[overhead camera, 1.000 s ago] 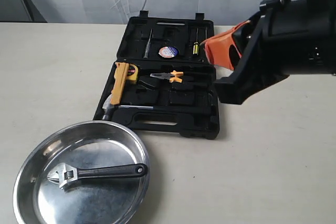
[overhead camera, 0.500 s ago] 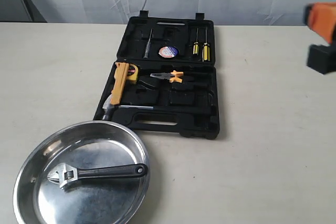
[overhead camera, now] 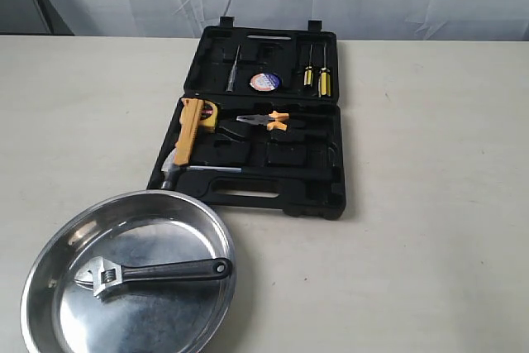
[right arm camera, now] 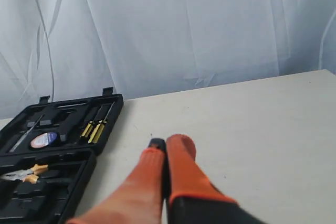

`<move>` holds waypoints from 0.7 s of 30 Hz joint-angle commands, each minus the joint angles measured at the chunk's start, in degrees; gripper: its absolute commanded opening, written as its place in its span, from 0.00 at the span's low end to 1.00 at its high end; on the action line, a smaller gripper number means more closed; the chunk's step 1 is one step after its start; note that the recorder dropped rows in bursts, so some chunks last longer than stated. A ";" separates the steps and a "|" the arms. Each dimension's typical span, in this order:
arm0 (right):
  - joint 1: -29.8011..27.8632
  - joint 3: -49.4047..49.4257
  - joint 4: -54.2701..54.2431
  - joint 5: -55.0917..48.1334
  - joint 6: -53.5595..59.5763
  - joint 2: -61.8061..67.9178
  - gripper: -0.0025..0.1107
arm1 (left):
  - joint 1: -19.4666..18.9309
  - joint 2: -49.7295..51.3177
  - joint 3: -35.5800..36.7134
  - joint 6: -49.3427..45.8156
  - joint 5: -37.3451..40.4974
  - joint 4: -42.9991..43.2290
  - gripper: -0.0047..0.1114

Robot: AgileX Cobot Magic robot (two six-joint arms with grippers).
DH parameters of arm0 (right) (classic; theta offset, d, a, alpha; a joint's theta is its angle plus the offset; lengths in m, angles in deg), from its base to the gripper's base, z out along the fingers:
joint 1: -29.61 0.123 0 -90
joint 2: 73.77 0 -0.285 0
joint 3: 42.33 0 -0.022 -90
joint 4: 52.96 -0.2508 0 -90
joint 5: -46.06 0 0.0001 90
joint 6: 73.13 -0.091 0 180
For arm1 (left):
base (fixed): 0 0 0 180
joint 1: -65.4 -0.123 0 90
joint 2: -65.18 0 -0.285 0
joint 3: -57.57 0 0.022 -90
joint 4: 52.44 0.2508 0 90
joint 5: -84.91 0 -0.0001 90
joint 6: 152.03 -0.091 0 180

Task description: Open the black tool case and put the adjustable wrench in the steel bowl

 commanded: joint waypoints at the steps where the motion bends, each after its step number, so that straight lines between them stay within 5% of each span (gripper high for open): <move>1: -0.40 1.14 1.41 -0.51 0.25 -6.84 0.02 | 0.10 0.29 -0.22 0.05 -0.31 0.23 0.04; 9: -0.98 1.14 30.40 -11.47 -20.64 -10.61 0.02 | 0.10 0.29 -0.22 0.05 -0.31 0.23 0.04; 21: -0.98 1.14 38.27 -18.52 -28.31 -12.04 0.02 | 0.10 0.29 -0.22 0.05 -0.31 0.23 0.04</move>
